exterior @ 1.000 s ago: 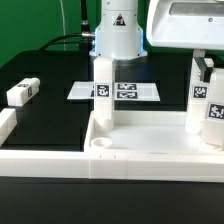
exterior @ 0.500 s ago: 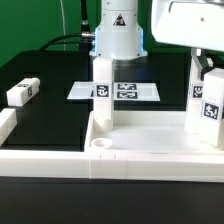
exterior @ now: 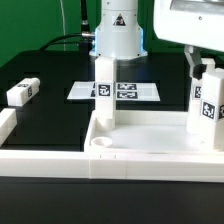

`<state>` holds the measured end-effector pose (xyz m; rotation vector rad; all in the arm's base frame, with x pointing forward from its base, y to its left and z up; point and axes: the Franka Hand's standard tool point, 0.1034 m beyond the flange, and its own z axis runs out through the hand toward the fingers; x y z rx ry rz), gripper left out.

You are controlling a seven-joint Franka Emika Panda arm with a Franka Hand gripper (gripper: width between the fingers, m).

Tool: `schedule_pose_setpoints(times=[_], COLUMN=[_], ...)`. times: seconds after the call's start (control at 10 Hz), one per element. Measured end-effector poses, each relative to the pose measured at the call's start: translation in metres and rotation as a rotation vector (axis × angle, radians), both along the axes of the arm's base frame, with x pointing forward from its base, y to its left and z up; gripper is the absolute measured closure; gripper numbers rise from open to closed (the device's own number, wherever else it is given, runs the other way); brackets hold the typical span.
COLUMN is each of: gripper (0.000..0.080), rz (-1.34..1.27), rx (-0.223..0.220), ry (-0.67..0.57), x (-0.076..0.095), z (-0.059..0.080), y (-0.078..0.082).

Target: Assemble desk

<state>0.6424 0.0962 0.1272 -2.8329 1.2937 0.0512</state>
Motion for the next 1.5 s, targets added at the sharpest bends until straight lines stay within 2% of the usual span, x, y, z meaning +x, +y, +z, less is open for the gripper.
schedule_pose_setpoints(times=[0.1, 0.3, 0.6, 0.8, 1.0, 1.5], gripper=[0.0188, 0.0161, 0.0151, 0.0151, 0.0151, 0.0151], rz=[0.03, 0.187, 0.367, 0.599, 0.736, 1.022], rx=[-0.002, -0.005, -0.005, -0.044, -0.047, -0.044], ry=[-0.005, -0.023, -0.029, -0.025, -0.032, -0.032], x=[0.0004, 0.003, 0.0032, 0.0018, 0.001, 0.0007], z=[0.0001, 0.0002, 0.0002, -0.001, -0.0028, -0.0034], y=[0.002, 0.0005, -0.0006, 0.0012, 0.0058, 0.004])
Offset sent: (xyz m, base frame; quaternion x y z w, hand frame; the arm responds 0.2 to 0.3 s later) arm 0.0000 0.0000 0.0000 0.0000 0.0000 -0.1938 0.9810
